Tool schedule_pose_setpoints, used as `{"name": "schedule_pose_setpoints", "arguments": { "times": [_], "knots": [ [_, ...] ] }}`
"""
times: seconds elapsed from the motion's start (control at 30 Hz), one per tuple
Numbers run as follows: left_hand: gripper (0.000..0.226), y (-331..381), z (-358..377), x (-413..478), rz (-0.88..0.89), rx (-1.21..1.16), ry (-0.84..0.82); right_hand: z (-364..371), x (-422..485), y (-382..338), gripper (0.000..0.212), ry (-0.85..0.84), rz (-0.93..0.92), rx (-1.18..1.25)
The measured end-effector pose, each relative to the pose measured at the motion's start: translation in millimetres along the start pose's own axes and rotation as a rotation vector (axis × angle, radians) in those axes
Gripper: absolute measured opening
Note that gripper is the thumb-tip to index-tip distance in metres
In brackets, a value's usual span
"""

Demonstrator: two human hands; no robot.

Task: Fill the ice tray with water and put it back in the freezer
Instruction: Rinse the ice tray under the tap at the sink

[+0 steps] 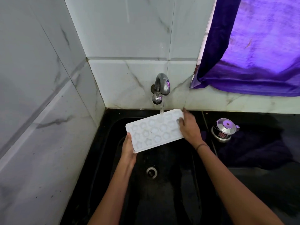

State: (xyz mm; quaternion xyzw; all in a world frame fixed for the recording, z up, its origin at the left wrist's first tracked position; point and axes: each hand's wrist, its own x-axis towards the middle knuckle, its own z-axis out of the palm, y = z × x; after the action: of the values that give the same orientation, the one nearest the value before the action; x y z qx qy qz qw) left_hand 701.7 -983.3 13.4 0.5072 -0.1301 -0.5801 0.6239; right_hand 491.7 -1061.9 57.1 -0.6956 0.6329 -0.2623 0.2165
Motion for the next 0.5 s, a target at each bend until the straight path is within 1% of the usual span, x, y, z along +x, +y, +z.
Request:
{"name": "schedule_pose_setpoints", "arguments": {
  "times": [0.03, 0.07, 0.13, 0.27, 0.33, 0.43, 0.5],
  "knots": [
    [0.042, -1.4, 3.7, -1.2, 0.013, -0.011, -0.005, 5.2, 0.7, -2.1, 0.06, 0.072, -0.055, -0.187],
    [0.042, -2.0, 6.9, -2.0, 0.021, -0.025, -0.012, 9.9, 1.9, -4.1, 0.069, 0.133, -0.089, -0.308],
    [0.043, -3.3, 9.1, -2.1, 0.02, -0.059, -0.02, 18.3, 3.4, -9.4, 0.078, 0.192, -0.132, -0.416],
    [0.046, -8.8, 14.5, -0.7, -0.034, -0.112, -0.042, 43.2, -6.3, -29.3, 0.083, 0.062, -0.187, -0.505],
    [0.048, -11.0, 20.0, -0.2, -0.072, -0.14, -0.057, 60.6, -17.0, -43.8, 0.078, 0.0, -0.314, -0.497],
    [0.041, -13.6, 22.3, 2.6, -0.075, -0.102, -0.074, 85.0, -37.4, -62.4, 0.065, -0.088, -0.59, -0.536],
    [0.036, -12.5, 20.2, 2.6, -0.051, -0.08, -0.099, 91.8, -47.6, -66.3, 0.063, -0.124, -0.657, -0.568]
  ]
}}
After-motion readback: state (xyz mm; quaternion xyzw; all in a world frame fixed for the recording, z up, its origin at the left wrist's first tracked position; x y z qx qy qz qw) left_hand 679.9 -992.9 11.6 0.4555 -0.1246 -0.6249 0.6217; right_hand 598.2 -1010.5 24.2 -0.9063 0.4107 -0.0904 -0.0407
